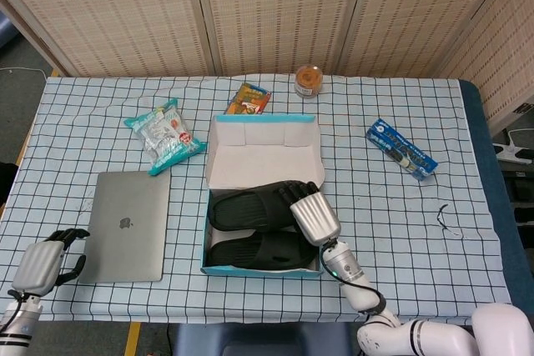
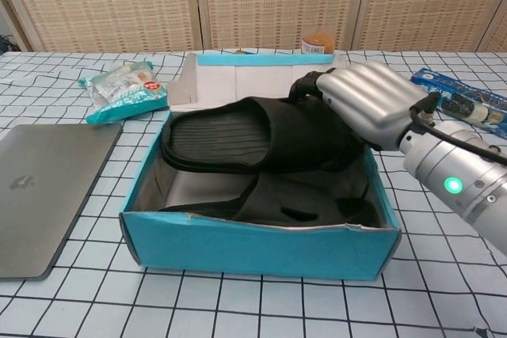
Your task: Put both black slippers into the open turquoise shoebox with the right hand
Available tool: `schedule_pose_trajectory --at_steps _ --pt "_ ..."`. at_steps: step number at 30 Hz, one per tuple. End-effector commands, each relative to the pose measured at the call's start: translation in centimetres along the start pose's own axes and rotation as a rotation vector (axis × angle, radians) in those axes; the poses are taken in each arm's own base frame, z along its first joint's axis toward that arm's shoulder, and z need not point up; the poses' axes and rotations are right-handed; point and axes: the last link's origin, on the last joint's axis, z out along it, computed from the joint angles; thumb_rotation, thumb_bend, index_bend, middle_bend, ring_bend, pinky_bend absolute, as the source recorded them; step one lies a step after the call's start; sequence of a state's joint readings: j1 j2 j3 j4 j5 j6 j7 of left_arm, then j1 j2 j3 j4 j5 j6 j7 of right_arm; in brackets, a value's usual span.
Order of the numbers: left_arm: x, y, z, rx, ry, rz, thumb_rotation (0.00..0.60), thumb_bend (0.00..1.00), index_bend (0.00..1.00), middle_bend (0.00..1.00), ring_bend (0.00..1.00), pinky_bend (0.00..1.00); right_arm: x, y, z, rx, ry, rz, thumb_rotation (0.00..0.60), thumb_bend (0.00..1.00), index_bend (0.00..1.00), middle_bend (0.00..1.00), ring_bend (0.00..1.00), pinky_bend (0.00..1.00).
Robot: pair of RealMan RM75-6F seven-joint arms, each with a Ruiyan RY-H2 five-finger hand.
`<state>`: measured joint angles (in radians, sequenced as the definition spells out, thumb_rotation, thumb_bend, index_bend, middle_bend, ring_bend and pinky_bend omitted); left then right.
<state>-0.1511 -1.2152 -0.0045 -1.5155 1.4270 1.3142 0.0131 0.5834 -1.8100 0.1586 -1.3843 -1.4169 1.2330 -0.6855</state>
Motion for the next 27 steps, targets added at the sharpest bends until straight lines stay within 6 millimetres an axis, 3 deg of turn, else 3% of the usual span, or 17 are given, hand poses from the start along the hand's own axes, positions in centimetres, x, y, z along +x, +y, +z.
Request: schedule_pose_trajectory --at_steps 1,10,14,27 --pt "0.0 0.0 0.0 -0.004 0.0 0.007 0.6 0.43 0.31 0.32 0.29 0.55 -1.7 -1.0 0.3 0.016 0.039 -0.052 0.6 0.05 0.56 0.54 0.52 0.72" --pt "0.1 -0.2 0.0 0.003 0.002 0.003 0.6 0.43 0.31 0.32 0.29 0.55 -4.4 -1.0 -0.1 0.049 0.018 -0.186 0.6 0.05 0.56 0.54 0.52 0.72" --pt "0.0 -0.1 0.0 0.001 -0.003 0.0 0.6 0.43 0.31 0.32 0.29 0.55 -5.1 -1.4 -0.4 0.056 0.0 -0.152 0.6 0.05 0.56 0.54 0.52 0.72" --pt "0.0 -0.1 0.0 0.006 0.0 -0.001 0.6 0.43 0.31 0.32 0.29 0.55 -4.7 -1.7 -1.4 0.068 -0.027 -0.114 0.6 0.05 0.56 0.54 0.52 0.72"
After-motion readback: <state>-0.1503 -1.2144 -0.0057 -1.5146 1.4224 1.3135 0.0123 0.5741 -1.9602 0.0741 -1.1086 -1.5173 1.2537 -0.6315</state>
